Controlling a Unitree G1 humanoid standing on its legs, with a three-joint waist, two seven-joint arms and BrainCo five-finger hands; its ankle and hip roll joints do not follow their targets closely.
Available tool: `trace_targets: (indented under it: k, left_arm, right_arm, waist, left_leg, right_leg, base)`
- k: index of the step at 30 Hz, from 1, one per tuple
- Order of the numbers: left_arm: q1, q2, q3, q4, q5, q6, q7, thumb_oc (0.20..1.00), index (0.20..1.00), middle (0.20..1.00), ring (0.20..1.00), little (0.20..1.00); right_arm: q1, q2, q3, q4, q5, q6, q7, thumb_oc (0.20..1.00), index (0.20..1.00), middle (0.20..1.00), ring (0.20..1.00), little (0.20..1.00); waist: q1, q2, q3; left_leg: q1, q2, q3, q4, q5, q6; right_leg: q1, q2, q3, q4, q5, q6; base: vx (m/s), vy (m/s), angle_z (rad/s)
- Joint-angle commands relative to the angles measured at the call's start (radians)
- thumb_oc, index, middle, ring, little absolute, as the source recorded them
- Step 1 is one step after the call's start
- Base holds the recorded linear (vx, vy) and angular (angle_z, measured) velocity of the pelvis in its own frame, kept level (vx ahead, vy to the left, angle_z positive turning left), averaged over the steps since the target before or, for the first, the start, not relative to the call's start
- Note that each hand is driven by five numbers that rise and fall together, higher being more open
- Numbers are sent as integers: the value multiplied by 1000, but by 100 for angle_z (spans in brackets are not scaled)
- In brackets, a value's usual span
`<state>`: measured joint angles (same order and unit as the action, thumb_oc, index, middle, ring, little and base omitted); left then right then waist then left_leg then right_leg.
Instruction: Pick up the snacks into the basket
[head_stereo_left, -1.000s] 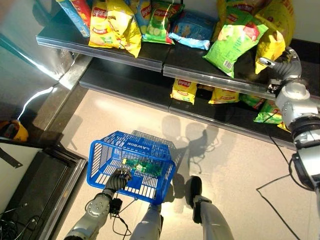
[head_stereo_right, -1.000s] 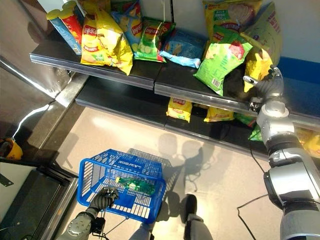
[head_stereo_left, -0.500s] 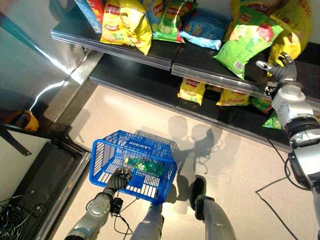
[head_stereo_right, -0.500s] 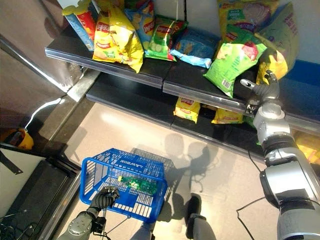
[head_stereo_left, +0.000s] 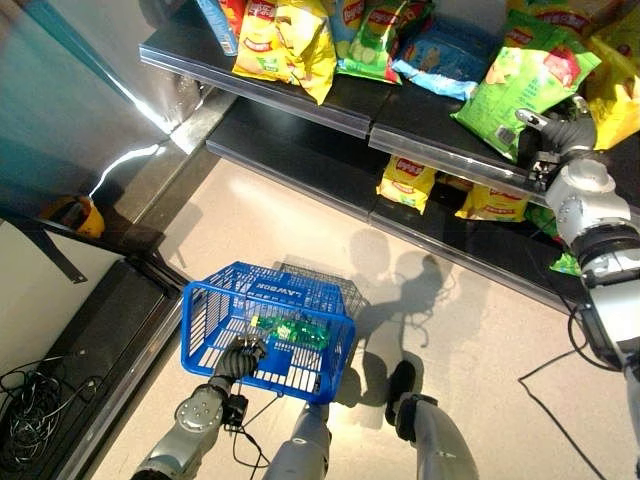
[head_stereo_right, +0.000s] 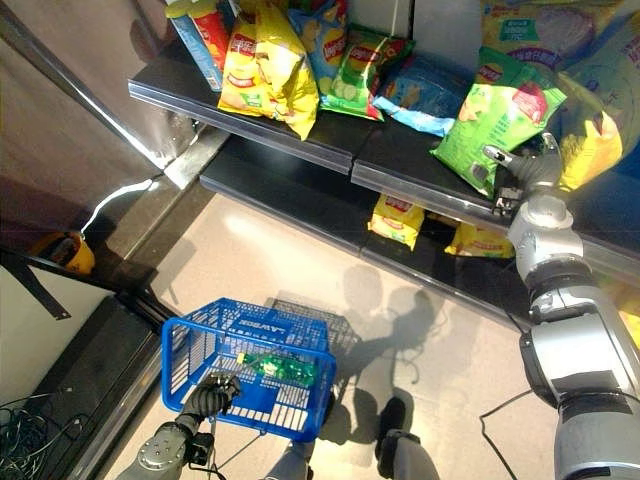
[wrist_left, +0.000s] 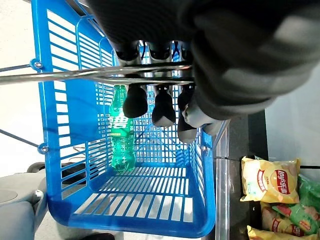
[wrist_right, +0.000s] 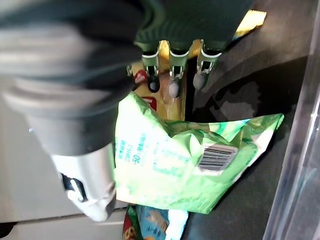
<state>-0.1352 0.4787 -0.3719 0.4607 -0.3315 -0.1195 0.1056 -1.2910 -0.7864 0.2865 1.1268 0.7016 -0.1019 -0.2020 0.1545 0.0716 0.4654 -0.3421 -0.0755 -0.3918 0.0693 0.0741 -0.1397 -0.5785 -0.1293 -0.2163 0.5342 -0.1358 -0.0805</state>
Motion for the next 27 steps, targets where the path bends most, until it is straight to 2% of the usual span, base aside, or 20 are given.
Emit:
trace_targets:
  k: [1,2,5,6,7,10,13,27]
  left_arm:
    - [43,56,-32,-50,-1,-38,2,200,200,200,200,200]
    - [42,54,-35,-47,-1,-36,1,200,200,200,200,200]
    - [42,53,-37,-46,-1,-37,1,200,200,200,200,200]
    - [44,54,-37,-48,0,-37,0,200,200,200,200,200]
    - [42,53,-39,-50,-2,-37,1,200,200,200,200,200]
    - [45,57,-39,-56,-7,-39,-1,200,200,200,200,200]
    - [48,62,-41,-66,-7,-40,-4,200,200,200,200,200]
    - [50,59,-50,-68,-8,-38,-14,200,200,200,200,200]
  right_arm:
    - [-58,-32,49,5,35,-43,2,1000,1000,1000,1000,1000]
    - [-62,-32,51,10,32,-43,-1,1000,1000,1000,1000,1000]
    - [-65,-29,49,12,28,-43,-5,1000,1000,1000,1000,1000]
    - [-66,-29,46,17,28,-43,-6,1000,1000,1000,1000,1000]
    - [-72,-29,48,27,25,-39,-8,1000,1000,1000,1000,1000]
    - [-79,-31,50,36,23,-36,-8,1000,1000,1000,1000,1000]
    - [-83,-44,50,42,20,-34,-6,200,200,200,200,200]
    - [-75,-85,32,50,31,-40,-5,200,200,200,200,200]
  waist:
    - [1,-9,-32]
    - [-1,-18,-38]
    - [0,-16,-35]
    - [6,-6,-29]
    - [3,-12,-38]
    - [5,-12,-39]
    - [9,-2,-43]
    - [13,12,-45]
  left_leg:
    - [8,63,-9,-132,90,-26]
    - [20,62,-3,-142,71,-25]
    - [21,59,-6,-141,73,-25]
    - [10,57,-15,-132,91,-26]
    - [22,56,-10,-142,72,-25]
    - [25,53,-11,-142,69,-24]
    - [26,49,-15,-141,71,-25]
    - [29,33,-28,-139,75,-23]
  right_leg:
    - [91,-25,14,87,-196,139]
    - [101,-29,17,95,-232,138]
    - [102,-33,12,104,-236,138]
    - [93,-34,8,104,-205,139]
    - [101,-38,8,114,-239,138]
    - [103,-43,6,120,-246,138]
    - [105,-50,5,127,-252,138]
    - [115,-68,-10,150,-267,135]
  base:
    - [107,-79,7]
    - [106,-78,9]
    - [5,-10,30]
    - [8,-2,25]
    - [13,-4,8]
    - [52,-33,11]
    - [3,1,-1]
    - [1,-1,3]
